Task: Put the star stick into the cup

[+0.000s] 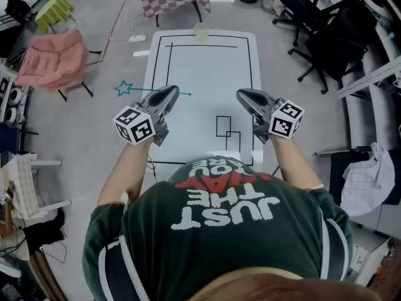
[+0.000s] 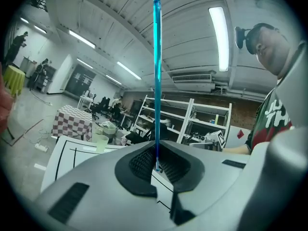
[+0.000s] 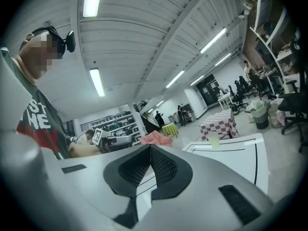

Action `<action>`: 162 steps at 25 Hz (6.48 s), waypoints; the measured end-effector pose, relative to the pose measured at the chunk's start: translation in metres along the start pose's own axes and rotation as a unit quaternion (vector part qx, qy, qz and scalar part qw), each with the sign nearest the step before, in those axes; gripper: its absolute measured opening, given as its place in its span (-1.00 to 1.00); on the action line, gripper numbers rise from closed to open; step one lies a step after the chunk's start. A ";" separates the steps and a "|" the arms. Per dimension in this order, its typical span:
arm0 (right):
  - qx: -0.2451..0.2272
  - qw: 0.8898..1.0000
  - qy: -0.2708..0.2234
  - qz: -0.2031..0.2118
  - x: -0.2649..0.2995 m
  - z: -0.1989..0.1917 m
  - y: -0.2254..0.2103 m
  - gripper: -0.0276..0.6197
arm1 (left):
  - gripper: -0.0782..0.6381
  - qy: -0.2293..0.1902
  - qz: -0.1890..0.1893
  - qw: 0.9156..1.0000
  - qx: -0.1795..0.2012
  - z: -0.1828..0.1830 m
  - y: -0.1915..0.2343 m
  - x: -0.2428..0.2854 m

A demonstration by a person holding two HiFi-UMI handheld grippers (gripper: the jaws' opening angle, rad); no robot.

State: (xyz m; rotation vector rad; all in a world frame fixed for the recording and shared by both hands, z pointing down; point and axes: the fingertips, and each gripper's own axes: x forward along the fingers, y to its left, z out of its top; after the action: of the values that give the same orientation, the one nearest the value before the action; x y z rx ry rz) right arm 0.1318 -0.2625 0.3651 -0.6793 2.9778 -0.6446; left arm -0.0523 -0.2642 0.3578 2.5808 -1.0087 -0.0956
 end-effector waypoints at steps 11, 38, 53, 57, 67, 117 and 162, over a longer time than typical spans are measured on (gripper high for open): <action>-0.019 1.000 0.010 -0.009 0.055 0.029 -0.080 -0.81 | -0.73 -0.006 -0.004 1.000 -0.009 0.022 0.088 0.069; -0.103 0.994 0.017 -0.011 0.237 0.004 -0.356 -0.81 | -0.73 -0.001 -0.039 0.997 0.061 0.005 0.320 0.306; -0.111 0.993 0.026 -0.029 0.266 -0.025 -0.394 -0.81 | -0.73 0.076 -0.017 0.992 0.099 -0.039 0.365 0.346; -0.109 0.993 0.027 -0.029 0.265 -0.028 -0.395 -0.81 | -0.73 0.093 -0.014 0.990 0.102 -0.046 0.367 0.351; -0.108 0.994 0.029 -0.020 0.270 -0.034 -0.389 -0.81 | -0.73 0.120 -0.006 0.986 0.115 -0.054 0.372 0.352; -0.090 0.996 0.028 0.003 0.268 -0.045 -0.385 -0.81 | 0.23 0.127 0.050 0.985 0.103 -0.088 0.380 0.338; -0.089 0.993 0.028 -0.065 0.193 0.061 -0.121 -0.81 | -0.76 -0.012 0.002 0.999 0.043 0.041 0.186 0.050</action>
State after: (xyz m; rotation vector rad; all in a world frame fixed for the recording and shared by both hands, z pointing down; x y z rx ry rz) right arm 0.0137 -0.4666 0.3710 -0.8872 3.0903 -0.4107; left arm -0.1425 -0.4358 0.3901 2.6601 -1.0486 -0.0844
